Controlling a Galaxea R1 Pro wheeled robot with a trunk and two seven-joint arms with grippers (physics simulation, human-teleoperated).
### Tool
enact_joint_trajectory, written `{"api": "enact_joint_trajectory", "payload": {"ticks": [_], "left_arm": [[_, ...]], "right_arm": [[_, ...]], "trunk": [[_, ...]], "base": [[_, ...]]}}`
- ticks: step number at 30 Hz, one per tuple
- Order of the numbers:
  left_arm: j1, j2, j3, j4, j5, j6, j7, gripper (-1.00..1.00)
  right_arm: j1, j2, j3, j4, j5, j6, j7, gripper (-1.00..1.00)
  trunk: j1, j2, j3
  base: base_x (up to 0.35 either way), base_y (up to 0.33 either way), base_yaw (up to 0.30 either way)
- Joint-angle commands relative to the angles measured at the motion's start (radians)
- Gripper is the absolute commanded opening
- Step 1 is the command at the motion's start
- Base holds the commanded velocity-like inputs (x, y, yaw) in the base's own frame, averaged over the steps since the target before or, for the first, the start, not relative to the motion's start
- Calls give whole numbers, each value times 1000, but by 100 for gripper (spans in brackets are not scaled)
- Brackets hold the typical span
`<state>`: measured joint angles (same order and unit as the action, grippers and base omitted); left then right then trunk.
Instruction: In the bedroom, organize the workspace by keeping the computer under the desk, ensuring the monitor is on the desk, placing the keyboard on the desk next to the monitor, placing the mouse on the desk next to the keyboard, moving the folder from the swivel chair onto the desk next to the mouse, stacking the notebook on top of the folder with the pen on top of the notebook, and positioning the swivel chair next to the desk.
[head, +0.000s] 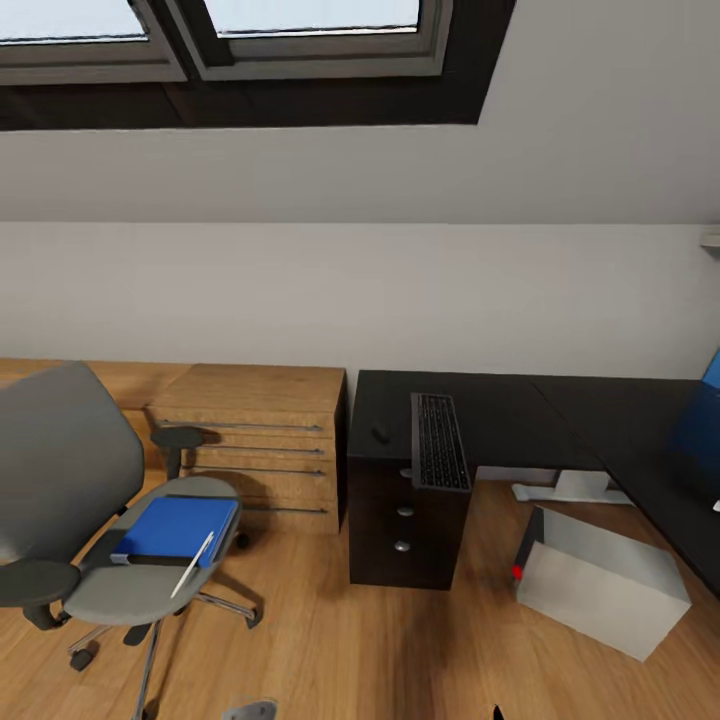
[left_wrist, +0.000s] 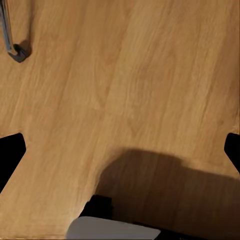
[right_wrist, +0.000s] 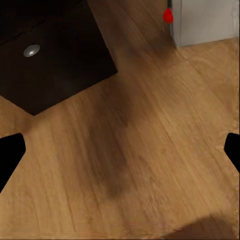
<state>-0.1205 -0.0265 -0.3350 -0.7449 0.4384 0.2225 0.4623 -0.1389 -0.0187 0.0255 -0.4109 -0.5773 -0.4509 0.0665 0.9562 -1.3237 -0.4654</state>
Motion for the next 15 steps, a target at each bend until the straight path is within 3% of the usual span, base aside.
{"api": "enact_joint_trajectory", "payload": {"ticks": [1, 7, 15], "left_arm": [[-1, -2, -5, 24, 6, -14, 8, 100], [-1, -5, -7, 76, 6, -98, 7, 100], [-1, -8, -6, 117, 6, -235, 7, 100]], "right_arm": [[-3, -1, 1, 47, -9, -12, -26, 100], [-8, 5, 2, 138, -8, -24, -122, 100], [-10, 8, 15, 169, 3, -32, -154, 100]], "trunk": [[-4, 7, 2], [-27, 49, 21], [-58, 105, 46]], "base": [[0, 0, 0], [0, 0, 0], [0, 0, 0]]}}
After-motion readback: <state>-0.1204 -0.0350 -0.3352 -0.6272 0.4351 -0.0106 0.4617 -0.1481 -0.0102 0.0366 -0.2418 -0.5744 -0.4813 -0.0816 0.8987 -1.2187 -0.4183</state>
